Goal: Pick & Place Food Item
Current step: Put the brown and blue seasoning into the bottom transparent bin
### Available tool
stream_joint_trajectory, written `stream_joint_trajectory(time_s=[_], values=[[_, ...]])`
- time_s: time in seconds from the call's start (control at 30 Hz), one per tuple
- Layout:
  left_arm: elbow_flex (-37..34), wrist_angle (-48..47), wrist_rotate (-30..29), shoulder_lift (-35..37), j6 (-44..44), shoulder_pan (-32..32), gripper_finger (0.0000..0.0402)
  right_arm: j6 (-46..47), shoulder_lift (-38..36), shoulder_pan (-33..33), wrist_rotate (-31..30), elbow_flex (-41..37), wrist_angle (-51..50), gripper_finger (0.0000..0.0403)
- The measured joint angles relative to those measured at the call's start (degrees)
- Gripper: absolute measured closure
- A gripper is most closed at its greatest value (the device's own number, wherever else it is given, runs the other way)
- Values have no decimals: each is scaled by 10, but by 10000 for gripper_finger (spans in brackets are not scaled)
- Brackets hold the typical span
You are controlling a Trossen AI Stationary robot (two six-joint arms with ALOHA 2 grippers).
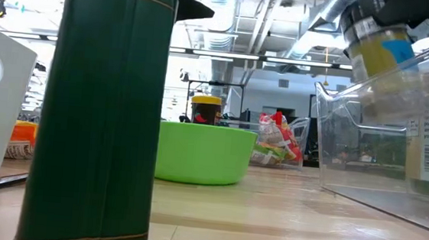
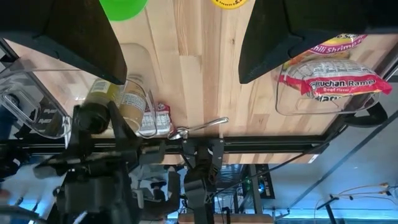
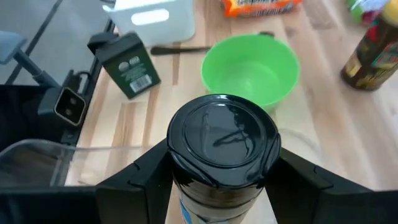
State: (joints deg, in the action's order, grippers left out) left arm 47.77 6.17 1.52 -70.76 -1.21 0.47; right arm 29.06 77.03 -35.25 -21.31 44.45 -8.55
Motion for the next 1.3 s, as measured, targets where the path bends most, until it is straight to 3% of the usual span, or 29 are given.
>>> stream_joint_trajectory(time_s=[0.53, 0.83, 1.3], values=[[0, 3, 0, 0, 0, 0, 98, 57, 85, -11, -30, 0, 24, 202], [0, 3, 0, 0, 0, 0, 98, 65, 84, -11, -30, 0, 17, 200], [1, 3, 0, 0, 0, 0, 98, 66, 84, 8, -10, 0, -11, 161]])
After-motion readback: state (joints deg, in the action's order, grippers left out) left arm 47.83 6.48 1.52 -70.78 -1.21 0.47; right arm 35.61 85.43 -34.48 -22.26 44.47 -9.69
